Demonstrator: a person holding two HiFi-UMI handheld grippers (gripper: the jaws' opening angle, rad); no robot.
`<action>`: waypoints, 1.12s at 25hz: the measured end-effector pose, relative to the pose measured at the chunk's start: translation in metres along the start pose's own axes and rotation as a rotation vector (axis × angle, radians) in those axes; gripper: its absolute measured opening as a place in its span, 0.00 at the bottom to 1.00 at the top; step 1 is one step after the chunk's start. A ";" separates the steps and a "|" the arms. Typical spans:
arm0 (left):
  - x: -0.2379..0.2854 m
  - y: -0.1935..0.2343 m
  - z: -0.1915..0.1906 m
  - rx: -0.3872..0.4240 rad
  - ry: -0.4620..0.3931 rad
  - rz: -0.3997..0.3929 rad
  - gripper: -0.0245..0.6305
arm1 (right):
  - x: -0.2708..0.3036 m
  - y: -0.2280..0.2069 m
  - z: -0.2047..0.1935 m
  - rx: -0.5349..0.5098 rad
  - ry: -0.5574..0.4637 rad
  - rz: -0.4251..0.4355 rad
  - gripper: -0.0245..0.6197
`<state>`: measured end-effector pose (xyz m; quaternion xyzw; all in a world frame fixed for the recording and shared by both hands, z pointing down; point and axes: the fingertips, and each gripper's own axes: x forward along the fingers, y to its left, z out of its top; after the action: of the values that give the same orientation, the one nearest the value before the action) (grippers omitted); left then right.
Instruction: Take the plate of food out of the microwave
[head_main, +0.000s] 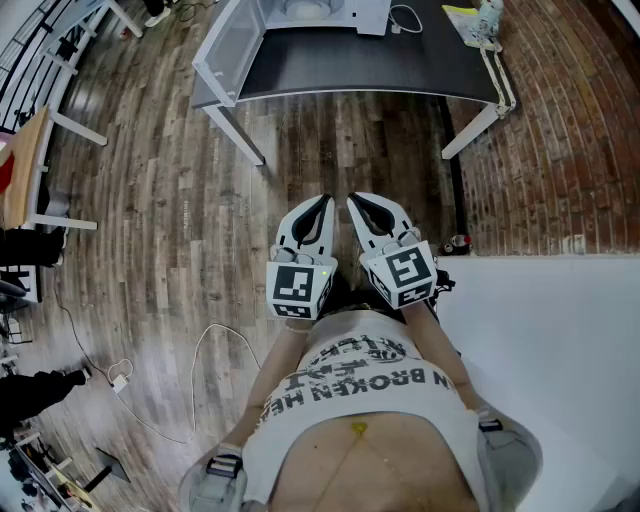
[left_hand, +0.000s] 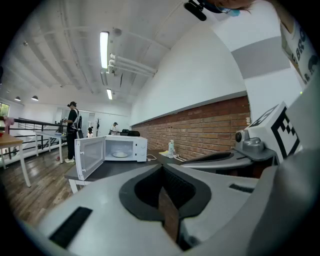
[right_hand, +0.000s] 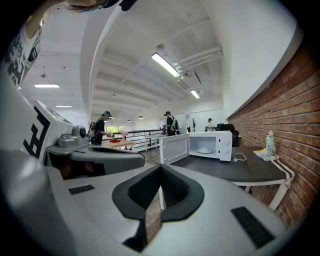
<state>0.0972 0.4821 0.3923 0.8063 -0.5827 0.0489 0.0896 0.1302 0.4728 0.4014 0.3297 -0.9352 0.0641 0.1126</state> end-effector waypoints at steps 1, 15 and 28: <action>0.001 0.002 -0.001 -0.005 0.001 -0.006 0.05 | 0.001 0.000 0.002 0.009 -0.014 -0.001 0.05; 0.011 0.039 -0.004 0.002 0.024 -0.057 0.05 | 0.049 0.009 -0.003 0.127 -0.009 0.020 0.05; 0.036 0.074 -0.012 -0.052 0.052 -0.044 0.05 | 0.086 -0.002 -0.003 0.122 0.031 0.037 0.05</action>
<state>0.0384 0.4280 0.4167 0.8148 -0.5633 0.0525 0.1268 0.0667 0.4205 0.4257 0.3176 -0.9335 0.1284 0.1056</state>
